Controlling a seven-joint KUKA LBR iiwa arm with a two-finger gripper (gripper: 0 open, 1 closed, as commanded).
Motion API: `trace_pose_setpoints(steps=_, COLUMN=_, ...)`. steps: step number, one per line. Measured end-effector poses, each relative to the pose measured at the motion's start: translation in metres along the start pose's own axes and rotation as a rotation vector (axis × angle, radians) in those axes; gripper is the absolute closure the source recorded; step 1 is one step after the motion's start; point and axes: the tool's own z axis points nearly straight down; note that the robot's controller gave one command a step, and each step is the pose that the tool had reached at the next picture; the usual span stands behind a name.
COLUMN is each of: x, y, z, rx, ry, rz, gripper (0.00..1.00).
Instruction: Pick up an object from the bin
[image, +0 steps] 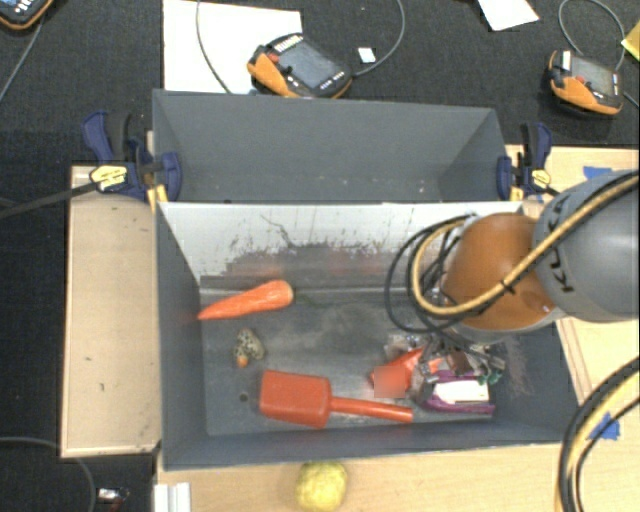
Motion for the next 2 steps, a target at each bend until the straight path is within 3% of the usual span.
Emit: trace_pose_setpoints(steps=2, x=0.000, y=0.001, z=-0.054, rx=-0.001, ry=0.003, rz=-0.001, gripper=1.00)
